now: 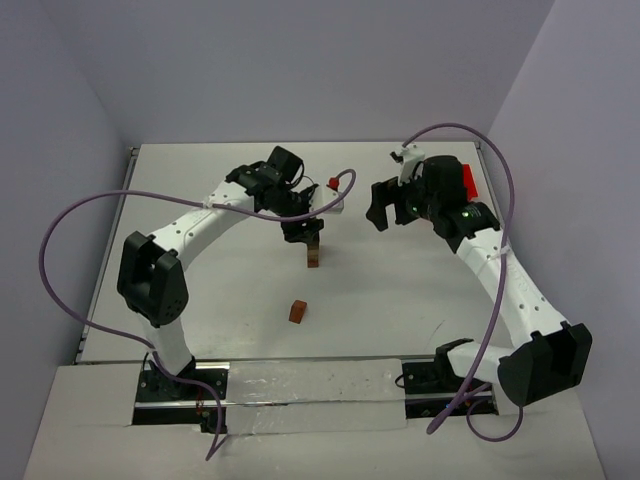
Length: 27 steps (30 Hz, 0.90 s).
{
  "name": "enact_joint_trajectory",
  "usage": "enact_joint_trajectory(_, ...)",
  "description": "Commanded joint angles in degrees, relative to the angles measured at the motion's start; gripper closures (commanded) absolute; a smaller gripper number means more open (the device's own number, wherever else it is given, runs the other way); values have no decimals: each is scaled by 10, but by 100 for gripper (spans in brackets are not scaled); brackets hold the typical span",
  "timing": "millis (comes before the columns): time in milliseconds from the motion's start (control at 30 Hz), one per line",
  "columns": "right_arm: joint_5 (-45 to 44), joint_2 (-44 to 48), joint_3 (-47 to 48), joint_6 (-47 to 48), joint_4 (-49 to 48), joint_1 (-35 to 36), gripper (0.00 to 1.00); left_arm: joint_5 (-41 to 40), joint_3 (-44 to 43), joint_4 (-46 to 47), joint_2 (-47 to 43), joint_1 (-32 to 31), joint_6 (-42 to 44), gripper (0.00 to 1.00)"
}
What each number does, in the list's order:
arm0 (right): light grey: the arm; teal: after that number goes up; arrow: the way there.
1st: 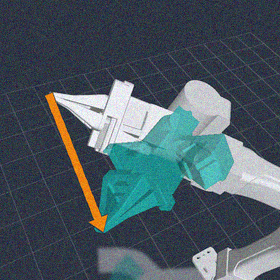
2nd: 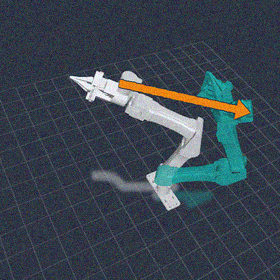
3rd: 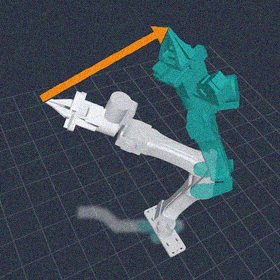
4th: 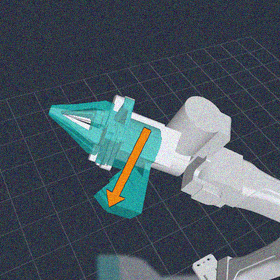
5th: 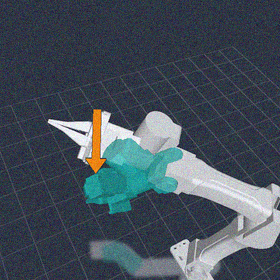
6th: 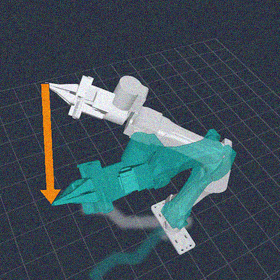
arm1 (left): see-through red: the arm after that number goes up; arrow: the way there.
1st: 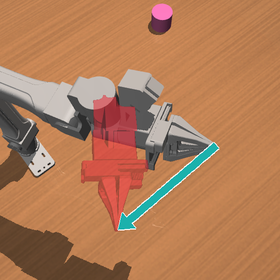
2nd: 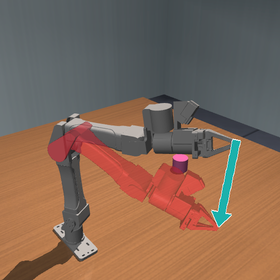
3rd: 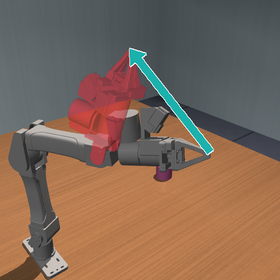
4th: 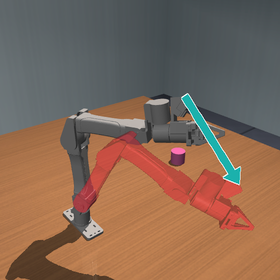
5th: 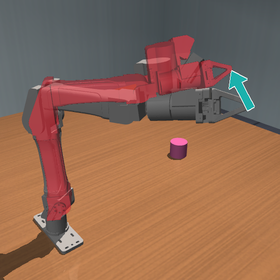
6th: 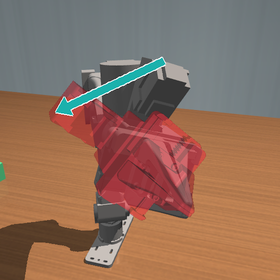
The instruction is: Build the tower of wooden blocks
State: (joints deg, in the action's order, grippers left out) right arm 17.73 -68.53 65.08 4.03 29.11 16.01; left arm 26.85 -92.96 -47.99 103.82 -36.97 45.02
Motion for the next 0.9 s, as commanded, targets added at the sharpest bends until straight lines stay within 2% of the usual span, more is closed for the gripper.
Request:
enact_joint_trajectory(0,12,-21,47,-33,46,-18,0,23,-27,14,15,1,19,94)
enact_joint_trajectory(867,49,-52,75,-39,65,-38,0,34,-39,10,41,23,24,85)
